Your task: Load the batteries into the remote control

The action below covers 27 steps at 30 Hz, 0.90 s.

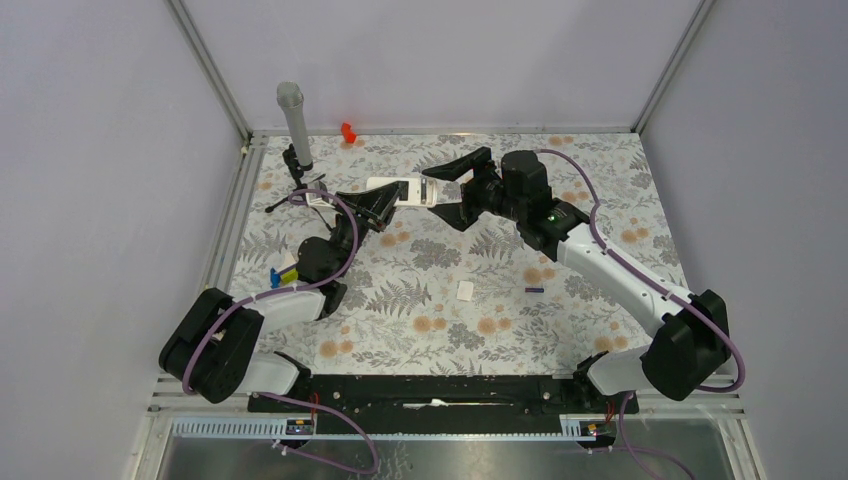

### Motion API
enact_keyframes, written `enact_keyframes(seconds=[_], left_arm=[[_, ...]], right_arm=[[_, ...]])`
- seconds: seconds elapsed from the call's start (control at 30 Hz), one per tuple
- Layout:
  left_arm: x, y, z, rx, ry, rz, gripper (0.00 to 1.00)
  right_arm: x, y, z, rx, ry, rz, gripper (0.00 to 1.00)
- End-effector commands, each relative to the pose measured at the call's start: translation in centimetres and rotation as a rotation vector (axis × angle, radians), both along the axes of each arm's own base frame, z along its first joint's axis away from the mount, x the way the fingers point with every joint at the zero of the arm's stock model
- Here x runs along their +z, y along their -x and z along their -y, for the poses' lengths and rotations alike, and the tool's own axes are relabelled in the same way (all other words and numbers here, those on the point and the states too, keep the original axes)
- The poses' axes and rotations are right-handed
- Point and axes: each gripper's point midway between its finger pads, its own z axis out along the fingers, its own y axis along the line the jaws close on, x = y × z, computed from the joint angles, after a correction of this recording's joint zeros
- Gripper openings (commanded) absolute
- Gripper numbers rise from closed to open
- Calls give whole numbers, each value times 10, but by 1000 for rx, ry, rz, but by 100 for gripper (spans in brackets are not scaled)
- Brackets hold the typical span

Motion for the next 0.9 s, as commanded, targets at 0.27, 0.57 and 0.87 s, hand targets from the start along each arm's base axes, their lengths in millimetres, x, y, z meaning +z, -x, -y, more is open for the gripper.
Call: enact_keyframes(seconds=[0.27,0.57,0.87], left_arm=[[32,11,-7,1,52,122,0],[34,10,-6,-1,59,122,0],[33,8,-6,-11,85,96,0]], right_arm=[[26,-3,-8,11,-55,59,73],[26,-2,-9,15,-58,55,65],[25,-1,-9,18,-65,50,58]])
